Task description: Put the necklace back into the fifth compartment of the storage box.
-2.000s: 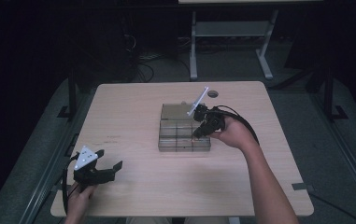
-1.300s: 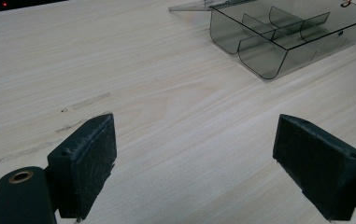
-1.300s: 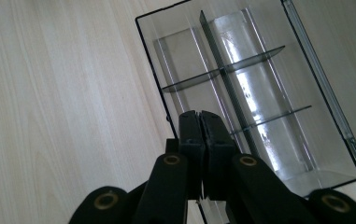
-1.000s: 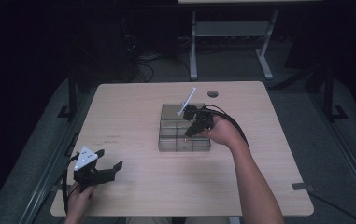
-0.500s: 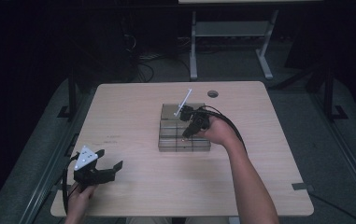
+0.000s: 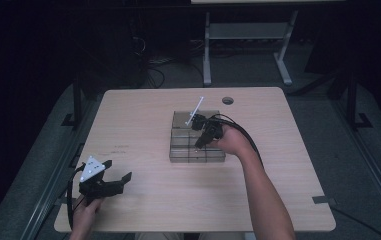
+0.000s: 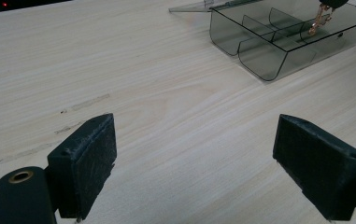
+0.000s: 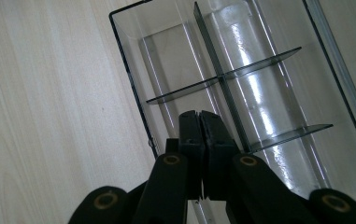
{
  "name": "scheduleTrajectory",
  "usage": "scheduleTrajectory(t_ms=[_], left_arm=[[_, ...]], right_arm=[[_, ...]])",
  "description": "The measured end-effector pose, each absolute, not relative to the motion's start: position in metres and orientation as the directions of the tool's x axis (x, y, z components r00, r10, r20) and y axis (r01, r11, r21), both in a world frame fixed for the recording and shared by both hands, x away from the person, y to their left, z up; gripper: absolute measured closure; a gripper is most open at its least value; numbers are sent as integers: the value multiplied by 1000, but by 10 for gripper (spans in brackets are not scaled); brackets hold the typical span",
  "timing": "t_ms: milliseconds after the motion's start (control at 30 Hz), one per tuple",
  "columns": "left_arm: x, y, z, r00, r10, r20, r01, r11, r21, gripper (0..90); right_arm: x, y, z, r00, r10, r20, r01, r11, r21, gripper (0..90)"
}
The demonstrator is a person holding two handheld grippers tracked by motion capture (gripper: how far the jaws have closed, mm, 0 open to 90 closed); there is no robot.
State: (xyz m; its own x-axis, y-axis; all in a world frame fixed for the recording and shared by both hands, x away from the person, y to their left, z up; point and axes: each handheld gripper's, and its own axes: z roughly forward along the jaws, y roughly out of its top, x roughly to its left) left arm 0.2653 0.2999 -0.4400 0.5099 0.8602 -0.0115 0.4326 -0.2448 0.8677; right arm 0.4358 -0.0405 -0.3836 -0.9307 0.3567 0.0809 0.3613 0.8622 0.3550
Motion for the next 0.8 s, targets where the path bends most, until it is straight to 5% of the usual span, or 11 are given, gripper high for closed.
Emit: scheduleTrajectory(t_ms=[800], left_arm=[[265, 300, -440, 515, 857, -10, 432, -250, 867, 131]], right_arm=[[441, -40, -409, -922, 372, 106, 385, 863, 326, 877]])
